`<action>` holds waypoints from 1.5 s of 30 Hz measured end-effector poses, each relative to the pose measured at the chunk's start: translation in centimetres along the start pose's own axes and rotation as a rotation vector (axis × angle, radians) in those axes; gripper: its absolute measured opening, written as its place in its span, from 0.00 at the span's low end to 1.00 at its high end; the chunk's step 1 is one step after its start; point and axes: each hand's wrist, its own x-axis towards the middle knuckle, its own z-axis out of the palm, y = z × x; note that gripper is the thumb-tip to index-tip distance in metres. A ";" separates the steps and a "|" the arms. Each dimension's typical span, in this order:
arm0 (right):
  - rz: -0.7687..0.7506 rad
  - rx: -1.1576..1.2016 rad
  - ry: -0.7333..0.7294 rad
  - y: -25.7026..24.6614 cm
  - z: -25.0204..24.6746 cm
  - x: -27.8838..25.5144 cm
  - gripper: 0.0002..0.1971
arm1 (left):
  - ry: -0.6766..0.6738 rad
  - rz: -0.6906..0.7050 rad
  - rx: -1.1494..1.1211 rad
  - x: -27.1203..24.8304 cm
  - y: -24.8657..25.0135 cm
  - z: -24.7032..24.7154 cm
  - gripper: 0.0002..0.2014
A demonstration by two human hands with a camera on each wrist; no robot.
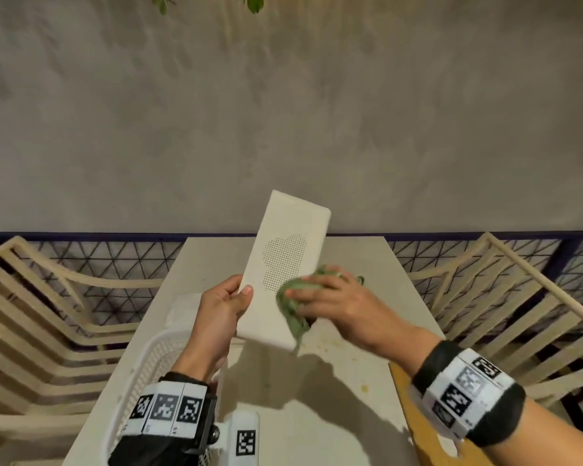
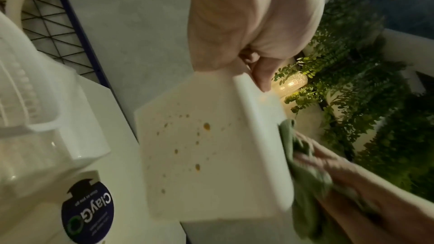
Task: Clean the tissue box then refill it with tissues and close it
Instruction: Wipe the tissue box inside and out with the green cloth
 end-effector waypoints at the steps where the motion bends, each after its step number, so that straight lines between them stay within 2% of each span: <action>1: 0.061 0.004 0.042 0.0 -0.3 0.9 0.13 | 0.004 0.007 0.014 0.0 0.0 0.1 0.12; 2: 0.058 0.011 0.043 -0.8 -0.1 1.8 0.12 | 0.009 0.009 0.017 -0.1 0.0 0.3 0.13; 4: -0.080 0.033 -0.007 -2.9 1.2 2.1 0.16 | 0.013 0.020 0.019 -0.2 0.0 0.3 0.13; 6: -0.120 -0.004 -0.047 -2.2 0.5 1.1 0.17 | 0.000 0.032 0.043 -0.6 -0.1 -0.2 0.12; 10: 0.248 -0.036 0.152 2.7 -2.2 3.7 0.14 | -0.041 0.074 0.166 -1.3 -0.4 0.0 0.12; 11: 0.271 -0.049 0.177 2.3 -1.8 5.0 0.14 | -0.038 0.080 0.176 -1.4 -0.4 0.2 0.12; 13: 0.177 -0.028 0.119 0.0 -0.1 6.1 0.15 | -0.013 0.098 0.168 -1.4 -0.2 0.0 0.12; 15: 0.026 0.008 0.006 -1.6 0.5 4.2 0.15 | -0.022 0.105 0.153 -1.6 0.0 -0.8 0.11; 16: 0.003 0.017 -0.019 -1.3 -0.1 3.2 0.14 | -0.039 0.096 0.164 -1.9 0.0 -1.1 0.10; 17: 0.038 0.035 0.001 -0.3 -0.8 2.6 0.13 | -0.057 0.088 0.187 -2.2 -0.1 -1.3 0.09; 20: 0.379 0.087 0.100 2.4 -2.3 3.3 0.16 | -0.096 0.067 0.223 -2.9 -0.6 -0.7 0.07; 21: 0.417 0.078 0.091 2.1 -2.0 3.9 0.17 | -0.086 0.068 0.234 -2.8 -0.6 -0.5 0.07; 22: 0.359 0.079 0.054 0.9 -1.4 4.6 0.18 | -0.069 0.074 0.234 -2.7 -0.5 -0.4 0.06; 24: 0.127 0.087 -0.017 -1.0 0.3 4.5 0.18 | -0.052 0.094 0.242 -2.4 -0.2 -0.5 0.08; 25: 0.057 0.080 -0.039 -1.0 0.4 4.0 0.16 | -0.068 0.102 0.252 -2.4 0.0 -0.5 0.08; 26: 0.060 0.095 -0.020 -0.2 -0.2 3.8 0.14 | -0.092 0.108 0.262 -2.5 0.3 -0.5 0.08; 27: 0.117 0.126 0.032 1.1 -1.1 4.0 0.13 | -0.116 0.114 0.271 -2.7 0.5 -0.6 0.09; 29: 0.353 0.239 0.096 3.0 -3.6 4.3 0.15 | -0.158 0.137 0.293 -3.2 0.9 -0.9 0.09; 31: 0.559 0.498 -0.037 3.9 -6.6 4.4 0.18 | -0.203 0.173 0.296 -3.7 1.7 -1.5 0.11; 33: 0.593 0.863 -0.124 3.8 -8.7 4.2 0.18 | -0.210 0.203 0.279 -4.0 2.6 -2.6 0.12; 35: 0.562 0.998 -0.133 2.9 -10.2 4.1 0.15 | -0.238 0.231 0.277 -4.1 3.0 -3.7 0.09; 39: 0.482 0.824 -0.188 0.4 -11.2 4.0 0.09 | -0.292 0.182 0.380 -4.1 2.3 -4.3 0.11; 42: 0.496 0.625 -0.142 -0.9 -10.7 3.9 0.07 | -0.377 0.102 0.472 -3.9 2.0 -2.5 0.10; 44: 0.484 0.511 -0.123 -1.9 -9.7 4.6 0.08 | -0.390 0.171 0.566 -3.4 1.8 -0.2 0.12; 45: 0.460 0.475 -0.115 -2.4 -8.9 4.8 0.09 | -0.348 0.223 0.589 -3.1 1.8 1.3 0.12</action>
